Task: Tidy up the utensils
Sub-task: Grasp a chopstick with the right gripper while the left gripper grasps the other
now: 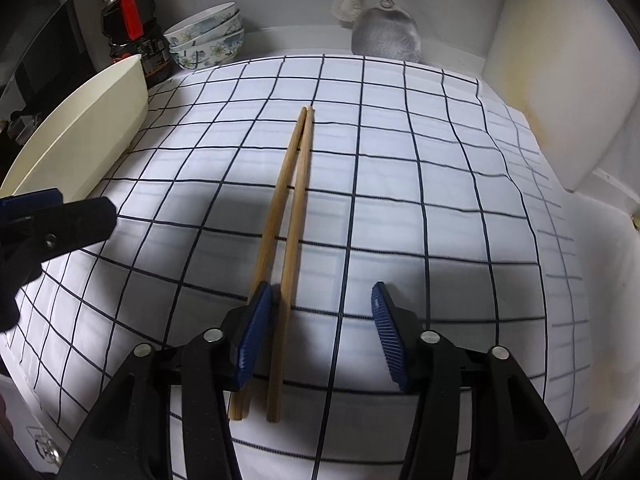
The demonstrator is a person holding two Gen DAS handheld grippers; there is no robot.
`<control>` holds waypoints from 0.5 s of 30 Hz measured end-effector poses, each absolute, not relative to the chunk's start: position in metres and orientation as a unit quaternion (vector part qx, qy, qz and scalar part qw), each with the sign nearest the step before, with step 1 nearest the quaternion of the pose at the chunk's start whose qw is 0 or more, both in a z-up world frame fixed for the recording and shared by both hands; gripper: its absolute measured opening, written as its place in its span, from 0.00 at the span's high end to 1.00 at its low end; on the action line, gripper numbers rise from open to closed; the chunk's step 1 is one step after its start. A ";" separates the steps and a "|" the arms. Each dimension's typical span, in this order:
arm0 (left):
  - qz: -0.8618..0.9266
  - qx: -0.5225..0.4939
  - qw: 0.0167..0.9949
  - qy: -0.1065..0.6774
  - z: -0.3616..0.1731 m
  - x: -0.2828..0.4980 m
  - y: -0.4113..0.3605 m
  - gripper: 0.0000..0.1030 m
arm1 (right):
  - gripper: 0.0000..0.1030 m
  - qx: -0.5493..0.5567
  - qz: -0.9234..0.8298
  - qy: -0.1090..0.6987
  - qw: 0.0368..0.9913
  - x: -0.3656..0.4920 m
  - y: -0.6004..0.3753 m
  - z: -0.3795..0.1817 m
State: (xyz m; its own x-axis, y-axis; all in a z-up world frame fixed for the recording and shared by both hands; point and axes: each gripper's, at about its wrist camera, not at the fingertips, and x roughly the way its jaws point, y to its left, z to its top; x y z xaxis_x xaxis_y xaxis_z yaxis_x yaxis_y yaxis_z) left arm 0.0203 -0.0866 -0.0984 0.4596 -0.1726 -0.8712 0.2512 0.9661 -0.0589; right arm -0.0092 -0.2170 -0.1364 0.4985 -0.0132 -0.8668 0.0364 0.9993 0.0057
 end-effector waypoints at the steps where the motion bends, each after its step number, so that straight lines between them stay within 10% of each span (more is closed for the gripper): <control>1: -0.125 0.039 0.853 0.505 -0.100 0.021 -0.089 0.16 | 0.66 0.009 -0.010 0.499 0.866 -0.008 -0.217 -0.136; 5: -0.126 0.034 0.852 0.507 -0.106 0.025 -0.098 0.16 | 0.81 0.014 -0.009 0.499 0.867 -0.005 -0.227 -0.135; 15: -0.135 0.044 0.844 0.517 -0.127 0.035 -0.134 0.16 | 0.81 0.027 -0.037 0.492 0.869 -0.015 -0.265 -0.135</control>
State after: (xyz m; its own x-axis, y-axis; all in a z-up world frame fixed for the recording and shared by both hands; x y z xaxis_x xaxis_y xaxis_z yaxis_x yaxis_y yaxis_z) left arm 0.0349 -0.1342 -0.1267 0.4298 -0.1835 -0.8841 0.2737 0.9595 -0.0662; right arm -0.0154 -0.2650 -0.1352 0.5134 -0.0371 -0.8573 0.0908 0.9958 0.0113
